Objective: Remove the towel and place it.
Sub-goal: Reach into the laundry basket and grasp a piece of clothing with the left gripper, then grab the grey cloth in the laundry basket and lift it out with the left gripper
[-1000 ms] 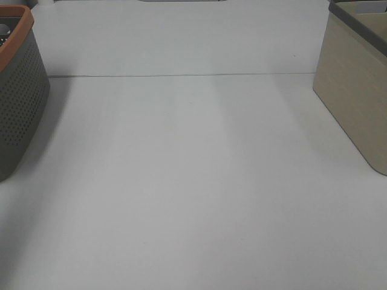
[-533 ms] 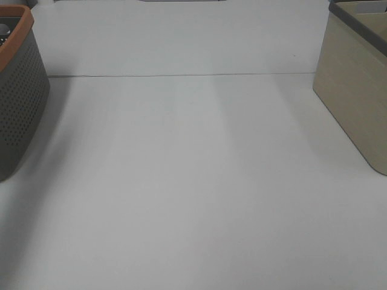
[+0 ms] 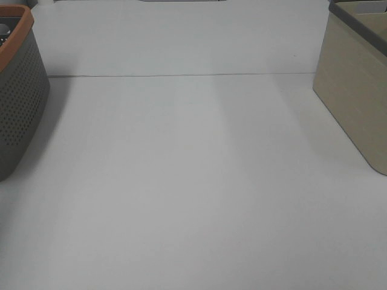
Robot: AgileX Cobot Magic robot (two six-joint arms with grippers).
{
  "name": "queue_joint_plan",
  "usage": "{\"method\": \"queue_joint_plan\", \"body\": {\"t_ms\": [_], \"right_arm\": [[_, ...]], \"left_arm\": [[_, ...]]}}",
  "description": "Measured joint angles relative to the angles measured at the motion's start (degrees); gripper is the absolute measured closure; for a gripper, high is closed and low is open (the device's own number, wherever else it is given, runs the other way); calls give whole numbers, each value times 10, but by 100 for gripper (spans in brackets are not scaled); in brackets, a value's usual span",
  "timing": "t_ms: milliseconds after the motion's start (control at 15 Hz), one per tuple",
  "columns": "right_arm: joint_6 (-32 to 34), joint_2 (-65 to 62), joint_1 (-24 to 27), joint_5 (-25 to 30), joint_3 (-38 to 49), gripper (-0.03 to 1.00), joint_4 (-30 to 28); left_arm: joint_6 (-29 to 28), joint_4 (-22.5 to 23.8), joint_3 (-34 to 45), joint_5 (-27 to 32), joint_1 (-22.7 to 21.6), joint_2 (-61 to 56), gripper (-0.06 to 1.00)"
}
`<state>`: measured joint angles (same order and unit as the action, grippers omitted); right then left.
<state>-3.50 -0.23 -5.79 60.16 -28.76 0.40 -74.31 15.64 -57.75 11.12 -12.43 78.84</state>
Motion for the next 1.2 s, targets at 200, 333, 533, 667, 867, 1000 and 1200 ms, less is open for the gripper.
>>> {"method": "queue_joint_plan", "body": {"t_ms": [200, 333, 533, 667, 867, 1000, 1200], "right_arm": [[0, 0, 0, 0, 0, 27, 0], [0, 0, 0, 0, 0, 27, 0], [2, 0, 0, 0, 0, 27, -1], [11, 0, 0, 0, 0, 27, -4], [17, 0, 0, 0, 0, 27, -10], [17, 0, 0, 0, 0, 27, -11], [17, 0, 0, 0, 0, 27, -11]], "left_arm": [[-58, -1, -1, -29, -22, 58, 19], [-116, -10, -3, -66, -25, 116, 19], [-146, -23, -37, -70, -25, 198, 19], [-147, -24, -71, -70, -25, 237, 20], [-147, -35, -113, -66, -25, 281, 20], [-148, -46, -131, -65, -25, 303, 24], [-148, -52, -160, -65, -22, 332, 29]]}}
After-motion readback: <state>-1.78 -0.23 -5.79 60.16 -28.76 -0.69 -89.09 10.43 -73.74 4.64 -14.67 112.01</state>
